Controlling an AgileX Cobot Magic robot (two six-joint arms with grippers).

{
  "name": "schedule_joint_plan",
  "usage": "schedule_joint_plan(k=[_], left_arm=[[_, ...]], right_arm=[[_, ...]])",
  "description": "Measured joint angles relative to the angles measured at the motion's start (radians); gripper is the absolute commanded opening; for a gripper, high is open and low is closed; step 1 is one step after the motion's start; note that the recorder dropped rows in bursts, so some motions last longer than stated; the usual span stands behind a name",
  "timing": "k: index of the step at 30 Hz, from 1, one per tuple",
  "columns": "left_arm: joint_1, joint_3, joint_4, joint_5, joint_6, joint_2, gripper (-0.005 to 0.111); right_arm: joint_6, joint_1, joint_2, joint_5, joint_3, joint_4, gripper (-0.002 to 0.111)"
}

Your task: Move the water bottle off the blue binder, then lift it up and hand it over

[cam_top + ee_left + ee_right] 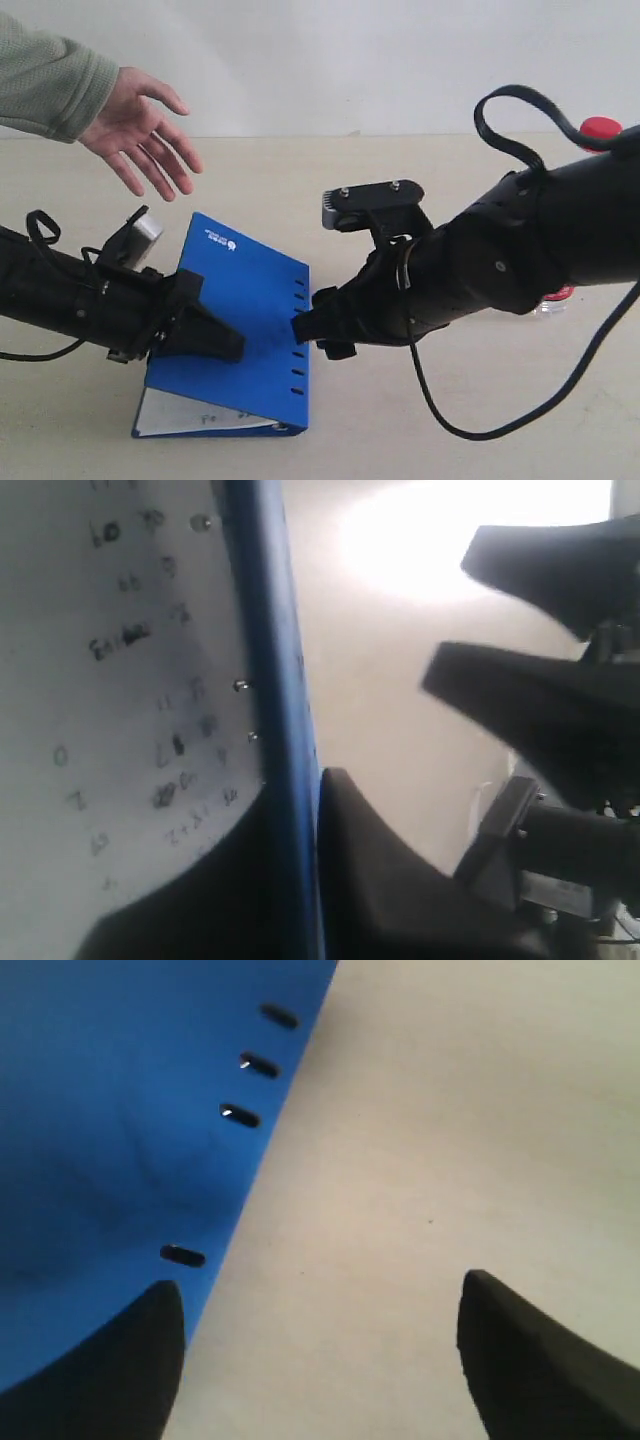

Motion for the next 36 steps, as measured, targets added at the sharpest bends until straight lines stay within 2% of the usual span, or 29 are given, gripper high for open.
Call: schedule_joint_plan(k=[3,6,13,17,20,22,24,26,27,28,29,31,36], left_arm=[[0.000,0.001,-0.037,0.055,0.016,-0.054,0.004],[0.003,0.001,-0.041,0.056,0.016,-0.105,0.004],[0.009,0.009,-0.044,0.064,0.009,-0.150,0.004],[0.017,0.007,-0.066,0.118,0.009,-0.154,0.004],[0.032,-0.001,-0.067,0.156,0.009,-0.156,0.004],[0.042,-0.003,-0.072,0.165,0.009,-0.158,0.004],[0.044,-0.003,-0.072,0.167,0.011,-0.158,0.004],[0.044,-0.003,-0.072,0.167,0.016,-0.158,0.004],[0.044,-0.003,-0.072,0.167,0.016,-0.158,0.004],[0.044,-0.003,-0.072,0.167,0.016,-0.158,0.004],[0.044,-0.003,-0.072,0.169,0.016,-0.158,0.004],[0.044,-0.003,-0.072,0.183,0.018,-0.158,0.004],[0.044,-0.003,-0.072,0.191,0.027,-0.158,0.004]], right_arm=[[-0.123,-0.002,0.010,0.004,-0.009,0.129,0.054],[-0.181,-0.004,0.008,-0.005,-0.021,0.210,0.053],[-0.268,-0.022,-0.046,0.020,-0.023,0.270,0.053],[-0.359,-0.024,-0.173,0.045,0.013,0.298,0.052],[-0.379,-0.024,-0.262,0.017,0.045,0.315,0.043],[-0.400,-0.046,-0.290,0.033,0.058,0.361,0.020],[-0.479,-0.109,-0.292,0.102,0.063,0.483,0.002],[-0.672,-0.192,-0.315,0.233,0.061,0.701,0.000],[-0.877,-0.247,-0.337,0.363,0.057,0.906,0.000],[-0.995,-0.271,-0.341,0.432,0.057,1.025,0.000],[-1.177,-0.298,-0.339,0.507,0.083,1.226,0.000],[-1.265,-0.321,-0.296,0.497,0.126,1.353,0.000],[-1.379,-0.323,-0.192,0.525,0.152,1.454,0.000]])
